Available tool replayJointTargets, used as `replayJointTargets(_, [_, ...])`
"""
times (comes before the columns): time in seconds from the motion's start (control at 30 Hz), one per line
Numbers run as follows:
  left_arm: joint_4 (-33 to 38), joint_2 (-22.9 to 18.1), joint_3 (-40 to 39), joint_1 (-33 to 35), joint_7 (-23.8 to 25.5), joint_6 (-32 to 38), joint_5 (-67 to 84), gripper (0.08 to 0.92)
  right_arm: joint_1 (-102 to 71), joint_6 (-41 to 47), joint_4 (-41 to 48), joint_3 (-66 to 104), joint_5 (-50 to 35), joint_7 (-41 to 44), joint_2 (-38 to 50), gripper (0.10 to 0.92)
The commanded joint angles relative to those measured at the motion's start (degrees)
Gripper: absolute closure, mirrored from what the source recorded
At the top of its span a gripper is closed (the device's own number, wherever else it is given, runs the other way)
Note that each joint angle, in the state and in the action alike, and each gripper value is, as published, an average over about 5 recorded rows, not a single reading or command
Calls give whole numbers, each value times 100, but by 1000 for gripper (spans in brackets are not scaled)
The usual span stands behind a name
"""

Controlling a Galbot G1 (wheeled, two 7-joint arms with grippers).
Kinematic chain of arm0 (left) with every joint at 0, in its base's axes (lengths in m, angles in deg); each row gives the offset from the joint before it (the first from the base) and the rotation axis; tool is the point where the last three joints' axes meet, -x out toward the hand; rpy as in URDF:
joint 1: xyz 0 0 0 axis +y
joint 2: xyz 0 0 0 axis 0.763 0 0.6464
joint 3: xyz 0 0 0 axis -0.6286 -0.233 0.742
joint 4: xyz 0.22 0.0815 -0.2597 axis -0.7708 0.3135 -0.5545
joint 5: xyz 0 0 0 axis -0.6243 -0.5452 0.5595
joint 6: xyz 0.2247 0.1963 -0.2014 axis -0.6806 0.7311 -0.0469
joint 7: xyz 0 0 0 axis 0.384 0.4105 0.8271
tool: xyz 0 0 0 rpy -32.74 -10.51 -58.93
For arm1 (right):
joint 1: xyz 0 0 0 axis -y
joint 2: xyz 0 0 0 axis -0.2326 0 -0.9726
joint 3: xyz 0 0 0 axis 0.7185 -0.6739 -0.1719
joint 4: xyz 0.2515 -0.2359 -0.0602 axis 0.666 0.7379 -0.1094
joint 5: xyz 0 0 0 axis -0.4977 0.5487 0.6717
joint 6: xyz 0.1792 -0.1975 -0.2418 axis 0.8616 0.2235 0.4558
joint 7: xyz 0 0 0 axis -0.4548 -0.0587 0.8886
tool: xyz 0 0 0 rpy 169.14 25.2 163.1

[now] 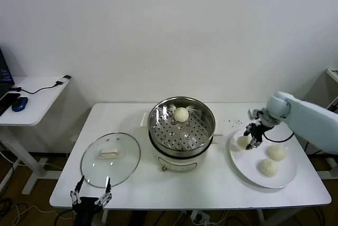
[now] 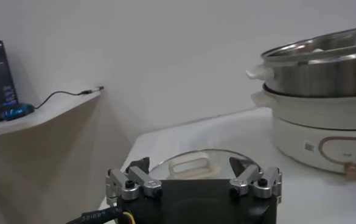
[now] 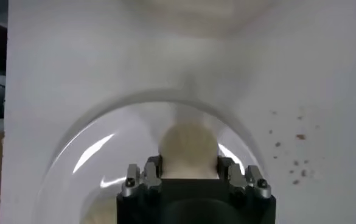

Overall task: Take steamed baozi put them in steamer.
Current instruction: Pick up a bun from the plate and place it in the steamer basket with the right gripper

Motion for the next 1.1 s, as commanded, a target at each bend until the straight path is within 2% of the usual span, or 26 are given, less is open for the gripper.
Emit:
replayJointTargets(0.03, [64, 17, -106, 18, 5, -6, -46, 177, 2816, 0, -201, -2307, -2320, 37, -750, 439])
replayJointTargets(0.13, [90, 11, -157, -28, 5, -5, -44, 177, 3313, 28, -290, -2687, -2947, 43, -1251, 440])
replayJointTargets(0.4, [74, 31, -181, -25, -6, 78, 3, 177, 3220, 369, -227, -2539, -3629, -208, -2717, 440])
replayJointTargets(0.63, [16, 51, -117, -1, -23, 117, 85, 177, 2450, 643, -63, -2348, -3617, -581, -3500, 440])
replayJointTargets(1.1, [-87, -35, -98, -109, -14, 90, 85, 177, 1158, 839, 431, -2344, -3133, -1018, -4143, 440])
